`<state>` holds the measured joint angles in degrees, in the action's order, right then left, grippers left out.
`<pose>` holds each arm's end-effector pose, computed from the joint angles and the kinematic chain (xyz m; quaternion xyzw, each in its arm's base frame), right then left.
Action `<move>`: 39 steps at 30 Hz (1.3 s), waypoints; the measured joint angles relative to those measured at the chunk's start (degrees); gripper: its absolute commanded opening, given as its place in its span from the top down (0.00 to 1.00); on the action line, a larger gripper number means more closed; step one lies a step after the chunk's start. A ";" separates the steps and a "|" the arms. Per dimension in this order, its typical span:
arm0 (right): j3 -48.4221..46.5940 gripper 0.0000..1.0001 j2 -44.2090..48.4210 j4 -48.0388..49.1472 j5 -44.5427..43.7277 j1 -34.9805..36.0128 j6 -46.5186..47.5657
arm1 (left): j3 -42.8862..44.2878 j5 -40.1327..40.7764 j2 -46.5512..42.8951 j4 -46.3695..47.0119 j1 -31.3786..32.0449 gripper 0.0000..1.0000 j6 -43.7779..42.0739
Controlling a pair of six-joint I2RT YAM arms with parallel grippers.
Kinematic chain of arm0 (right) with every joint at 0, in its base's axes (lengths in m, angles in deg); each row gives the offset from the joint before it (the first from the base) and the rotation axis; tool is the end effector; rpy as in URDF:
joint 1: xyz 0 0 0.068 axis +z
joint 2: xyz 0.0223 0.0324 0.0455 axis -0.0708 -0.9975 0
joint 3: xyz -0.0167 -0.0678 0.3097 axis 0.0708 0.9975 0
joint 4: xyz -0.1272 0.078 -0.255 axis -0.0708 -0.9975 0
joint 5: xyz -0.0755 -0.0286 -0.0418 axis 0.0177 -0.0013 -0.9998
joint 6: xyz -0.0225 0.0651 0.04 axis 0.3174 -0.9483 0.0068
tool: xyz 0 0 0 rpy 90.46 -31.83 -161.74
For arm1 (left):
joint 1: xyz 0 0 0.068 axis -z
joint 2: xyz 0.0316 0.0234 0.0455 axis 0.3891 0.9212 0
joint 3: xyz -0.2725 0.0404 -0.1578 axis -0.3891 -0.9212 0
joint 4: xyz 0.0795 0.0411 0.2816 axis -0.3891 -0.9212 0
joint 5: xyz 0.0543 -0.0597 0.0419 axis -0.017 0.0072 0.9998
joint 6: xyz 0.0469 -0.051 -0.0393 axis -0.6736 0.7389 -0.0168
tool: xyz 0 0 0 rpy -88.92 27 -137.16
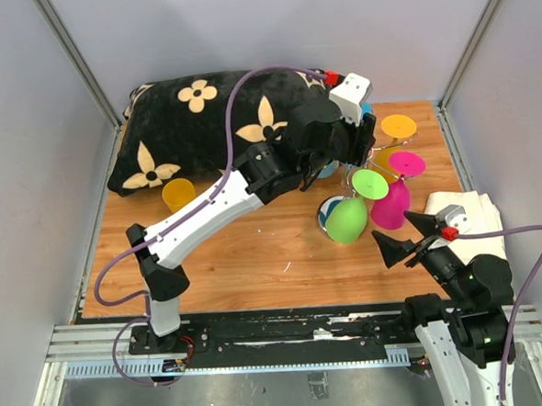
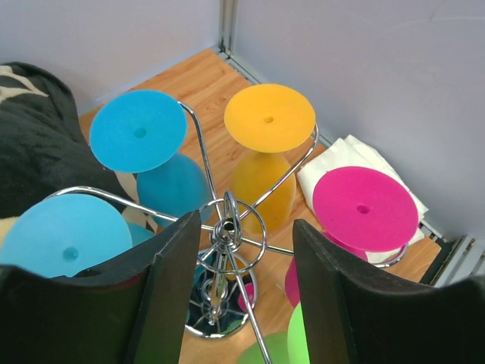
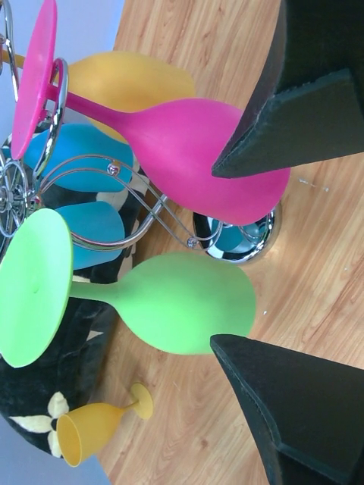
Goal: Place the wine glass upside down on the wine glass rack
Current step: Turn the wine glass upside down at the wine rack, then pick up the wine glass at the center of the board.
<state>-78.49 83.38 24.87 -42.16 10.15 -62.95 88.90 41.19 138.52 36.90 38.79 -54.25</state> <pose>0.0475 0.0345 0.3569 -0.1669 0.6412 0.2187 0.7164 0.2560 -0.4344 0.5190 0.2584 0.7281 -0.2721 0.5736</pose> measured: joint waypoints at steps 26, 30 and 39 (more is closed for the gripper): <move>-9.97 0.00 -2.40 -13.35 -0.57 35.95 15.17 | -55.45 21.75 -63.49 1.25 0.00 0.09 7.02; -11.80 0.00 -4.87 -15.82 -4.28 41.20 19.47 | -60.35 24.79 -69.90 -3.87 0.00 0.09 11.61; -17.07 0.01 -20.06 -16.65 -11.89 49.20 23.61 | -65.83 29.03 -78.79 -10.97 0.00 0.09 16.00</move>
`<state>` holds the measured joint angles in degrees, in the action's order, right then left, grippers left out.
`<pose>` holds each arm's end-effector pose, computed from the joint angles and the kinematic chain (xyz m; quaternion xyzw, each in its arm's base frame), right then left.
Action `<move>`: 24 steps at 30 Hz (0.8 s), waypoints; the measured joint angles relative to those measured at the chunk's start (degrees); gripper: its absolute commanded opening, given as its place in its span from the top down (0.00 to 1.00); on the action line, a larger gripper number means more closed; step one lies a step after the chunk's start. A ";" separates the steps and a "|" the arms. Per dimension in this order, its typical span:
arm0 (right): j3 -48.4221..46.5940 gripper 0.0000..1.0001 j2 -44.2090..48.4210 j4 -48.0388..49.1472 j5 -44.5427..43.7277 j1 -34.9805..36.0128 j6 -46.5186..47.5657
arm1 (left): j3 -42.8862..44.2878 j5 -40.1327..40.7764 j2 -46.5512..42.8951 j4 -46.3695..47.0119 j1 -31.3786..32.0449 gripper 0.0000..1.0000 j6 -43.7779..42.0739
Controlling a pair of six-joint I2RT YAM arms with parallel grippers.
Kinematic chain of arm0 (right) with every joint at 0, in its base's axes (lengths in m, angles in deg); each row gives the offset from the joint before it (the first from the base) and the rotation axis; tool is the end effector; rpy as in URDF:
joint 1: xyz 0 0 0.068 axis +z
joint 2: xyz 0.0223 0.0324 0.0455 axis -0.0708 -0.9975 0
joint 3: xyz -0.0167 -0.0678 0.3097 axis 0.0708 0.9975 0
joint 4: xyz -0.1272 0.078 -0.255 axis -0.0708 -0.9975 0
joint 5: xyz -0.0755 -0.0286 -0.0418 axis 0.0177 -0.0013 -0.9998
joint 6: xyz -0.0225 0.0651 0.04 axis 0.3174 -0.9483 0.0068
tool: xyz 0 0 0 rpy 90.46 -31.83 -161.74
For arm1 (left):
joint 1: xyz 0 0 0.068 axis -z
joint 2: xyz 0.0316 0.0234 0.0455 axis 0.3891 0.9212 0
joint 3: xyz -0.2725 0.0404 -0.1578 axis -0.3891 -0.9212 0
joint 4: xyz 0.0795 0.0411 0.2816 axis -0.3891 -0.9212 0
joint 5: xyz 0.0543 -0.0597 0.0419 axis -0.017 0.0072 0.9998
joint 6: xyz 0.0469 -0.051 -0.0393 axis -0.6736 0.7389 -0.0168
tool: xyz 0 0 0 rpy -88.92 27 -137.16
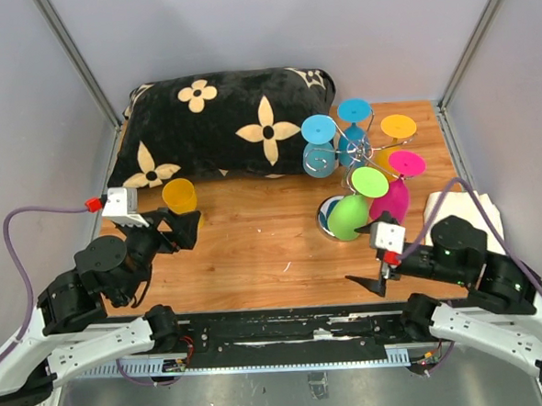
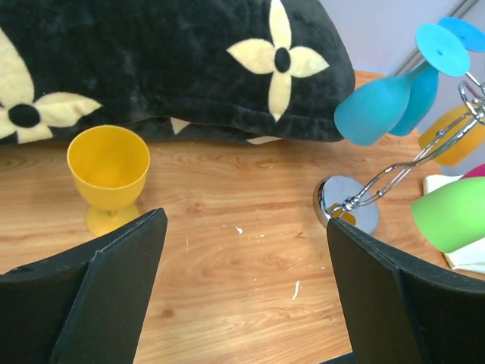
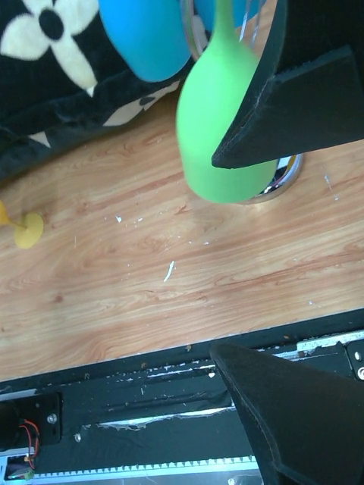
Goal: Place the wine glass upside down on the wine glass rack
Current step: Pick up the wine glass at the center of the board.
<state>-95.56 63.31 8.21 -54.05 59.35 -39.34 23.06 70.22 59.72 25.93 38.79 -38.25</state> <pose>0.0388 0.0839 0.4031 -0.5187 0.5756 0.2863 0.5636 0.0827 -0.0505 0.4356 -0.0160 0.7474 -0.1945 0.6350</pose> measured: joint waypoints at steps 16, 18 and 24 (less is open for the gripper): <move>5.66 0.02 -26.51 24.50 -18.32 23.87 -5.75 | -4.87 2.14 -5.90 -4.59 0.00 0.09 2.89; 6.23 0.02 -31.61 27.41 -22.10 24.22 -9.92 | -5.33 2.12 -5.90 -5.14 0.00 0.09 3.34; 6.23 0.02 -43.52 33.75 -27.71 24.22 -22.82 | -5.49 2.40 -6.64 -7.34 0.00 0.07 4.48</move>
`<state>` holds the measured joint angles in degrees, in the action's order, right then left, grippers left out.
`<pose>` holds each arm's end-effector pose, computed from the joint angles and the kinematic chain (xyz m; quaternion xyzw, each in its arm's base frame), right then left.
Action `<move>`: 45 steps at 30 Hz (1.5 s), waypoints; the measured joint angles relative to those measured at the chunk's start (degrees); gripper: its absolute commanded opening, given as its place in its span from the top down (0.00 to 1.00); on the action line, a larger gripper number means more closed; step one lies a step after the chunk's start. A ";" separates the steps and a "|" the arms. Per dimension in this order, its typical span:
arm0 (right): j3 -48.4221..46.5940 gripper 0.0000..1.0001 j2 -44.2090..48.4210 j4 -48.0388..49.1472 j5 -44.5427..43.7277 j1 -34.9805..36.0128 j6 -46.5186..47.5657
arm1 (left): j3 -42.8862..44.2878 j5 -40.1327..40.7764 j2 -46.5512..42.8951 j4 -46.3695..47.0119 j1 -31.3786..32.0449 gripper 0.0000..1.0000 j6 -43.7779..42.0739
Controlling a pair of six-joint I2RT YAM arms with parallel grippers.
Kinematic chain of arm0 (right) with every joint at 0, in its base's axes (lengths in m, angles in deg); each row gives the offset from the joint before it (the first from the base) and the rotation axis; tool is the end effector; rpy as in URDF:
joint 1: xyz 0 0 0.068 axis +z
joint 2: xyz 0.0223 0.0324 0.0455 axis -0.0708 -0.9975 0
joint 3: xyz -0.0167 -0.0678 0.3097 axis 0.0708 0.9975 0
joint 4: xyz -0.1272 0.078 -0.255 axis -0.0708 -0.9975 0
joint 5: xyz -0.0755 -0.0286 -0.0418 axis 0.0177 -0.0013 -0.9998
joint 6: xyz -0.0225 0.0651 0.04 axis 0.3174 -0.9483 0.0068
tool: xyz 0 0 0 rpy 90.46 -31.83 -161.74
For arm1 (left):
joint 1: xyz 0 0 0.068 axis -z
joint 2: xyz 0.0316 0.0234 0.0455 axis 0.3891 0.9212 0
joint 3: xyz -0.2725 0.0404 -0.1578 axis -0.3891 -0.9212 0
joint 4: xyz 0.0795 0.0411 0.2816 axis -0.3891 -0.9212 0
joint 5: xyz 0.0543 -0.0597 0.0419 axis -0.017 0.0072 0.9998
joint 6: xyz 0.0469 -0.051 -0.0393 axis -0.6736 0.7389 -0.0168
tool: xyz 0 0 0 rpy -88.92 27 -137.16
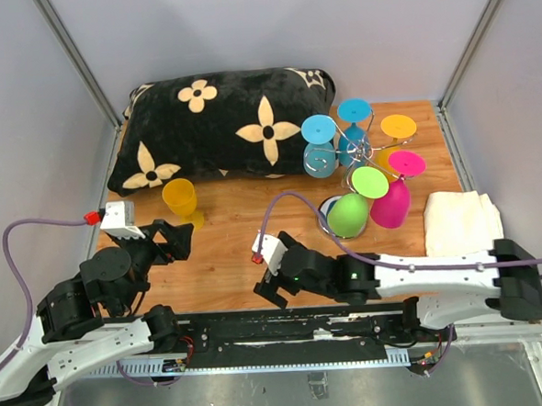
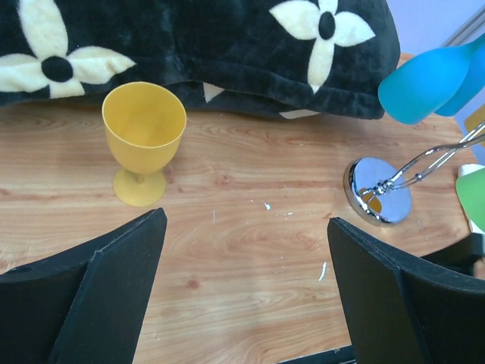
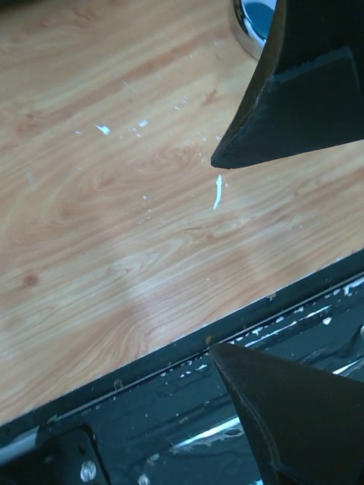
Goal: Place the wine glass upside down on the wine glass rack
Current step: Pick up the wine glass at the center of the board.
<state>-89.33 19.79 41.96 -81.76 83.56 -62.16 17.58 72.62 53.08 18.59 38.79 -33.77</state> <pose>0.0736 0.3041 0.2936 -0.4638 0.7153 0.2647 0.4508 0.0729 -0.0280 0.3953 -0.0340 0.7684 -0.1680 0.6166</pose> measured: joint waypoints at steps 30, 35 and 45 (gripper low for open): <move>-14.23 0.02 -22.16 -12.48 6.38 -2.27 -6.67 | 8.39 0.96 15.45 -6.08 0.00 0.00 6.40; -14.10 0.02 -18.69 -12.90 10.38 -6.80 -5.35 | 10.95 -1.05 21.35 -4.61 -3.37 0.00 4.50; -14.01 0.02 -14.29 -11.80 11.93 -8.28 -4.57 | 10.10 -13.86 23.87 2.58 -24.46 0.00 -4.09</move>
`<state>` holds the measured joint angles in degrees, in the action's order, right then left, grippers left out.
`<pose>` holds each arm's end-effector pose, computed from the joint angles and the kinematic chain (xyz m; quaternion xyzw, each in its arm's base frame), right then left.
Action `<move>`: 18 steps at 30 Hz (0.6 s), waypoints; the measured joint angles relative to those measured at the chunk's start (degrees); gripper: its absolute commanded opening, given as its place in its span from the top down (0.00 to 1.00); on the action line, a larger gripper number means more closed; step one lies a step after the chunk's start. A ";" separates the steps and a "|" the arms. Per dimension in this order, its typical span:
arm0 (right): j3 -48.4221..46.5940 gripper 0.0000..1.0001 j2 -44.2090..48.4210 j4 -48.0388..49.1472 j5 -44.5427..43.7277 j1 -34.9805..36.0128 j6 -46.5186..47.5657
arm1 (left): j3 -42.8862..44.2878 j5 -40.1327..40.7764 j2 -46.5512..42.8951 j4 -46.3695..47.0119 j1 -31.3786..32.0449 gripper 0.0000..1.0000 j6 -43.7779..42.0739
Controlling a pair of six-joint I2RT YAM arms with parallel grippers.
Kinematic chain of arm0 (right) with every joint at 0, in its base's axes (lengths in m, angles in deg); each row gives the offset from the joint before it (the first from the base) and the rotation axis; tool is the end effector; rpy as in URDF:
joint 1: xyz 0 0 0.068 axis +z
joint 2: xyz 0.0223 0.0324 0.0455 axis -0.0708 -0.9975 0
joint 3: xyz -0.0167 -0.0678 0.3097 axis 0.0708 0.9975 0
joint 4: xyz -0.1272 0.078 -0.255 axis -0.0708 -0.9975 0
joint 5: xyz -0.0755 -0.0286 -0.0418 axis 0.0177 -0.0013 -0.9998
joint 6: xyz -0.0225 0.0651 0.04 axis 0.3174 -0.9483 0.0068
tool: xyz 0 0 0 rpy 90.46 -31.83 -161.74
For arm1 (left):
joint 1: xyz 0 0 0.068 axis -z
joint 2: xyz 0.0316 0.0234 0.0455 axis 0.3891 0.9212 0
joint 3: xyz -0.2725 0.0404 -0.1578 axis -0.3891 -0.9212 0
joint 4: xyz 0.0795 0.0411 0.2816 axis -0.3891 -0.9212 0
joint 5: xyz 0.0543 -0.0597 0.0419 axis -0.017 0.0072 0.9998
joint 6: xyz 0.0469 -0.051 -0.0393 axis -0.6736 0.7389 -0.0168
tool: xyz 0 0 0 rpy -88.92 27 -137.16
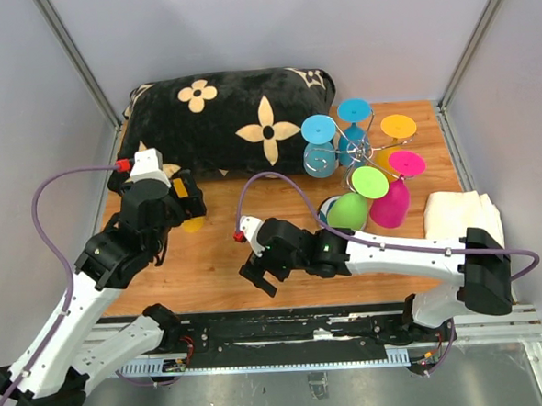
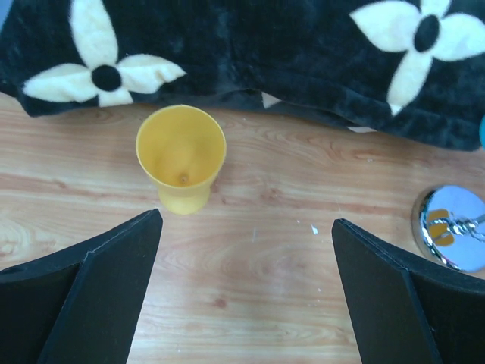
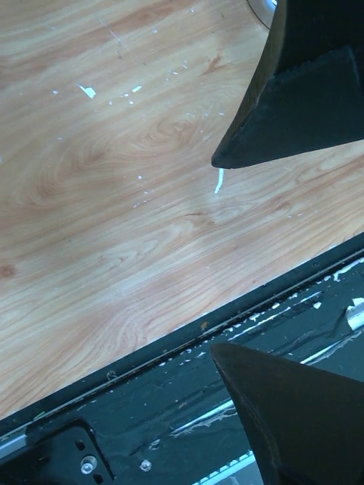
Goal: Place the wine glass upside down on the wine glass rack
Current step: Pick up the wine glass at the center of the board.
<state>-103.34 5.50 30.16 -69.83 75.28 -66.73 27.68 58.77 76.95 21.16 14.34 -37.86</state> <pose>0.1224 0.3511 0.2861 -0.4571 0.7823 0.2593 0.3343 0.1613 -0.0744 0.4186 -0.0691 0.8269 -0.0472 0.5561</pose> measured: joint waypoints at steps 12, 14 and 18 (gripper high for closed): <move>2.89 0.02 -0.92 11.69 -2.56 0.00 2.58 | -0.02 -12.13 5.99 6.80 -18.56 0.00 -7.61; 3.65 0.02 -1.66 15.30 -3.48 0.00 3.15 | -0.28 -13.68 7.32 8.22 -20.52 0.00 -8.00; 5.77 0.02 -3.61 22.18 -4.96 0.00 4.33 | -1.20 -17.29 11.04 10.56 -24.24 0.00 -8.24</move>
<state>-97.57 1.89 52.34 -74.79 75.28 -62.40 26.47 41.48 87.98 31.72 -9.90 -46.10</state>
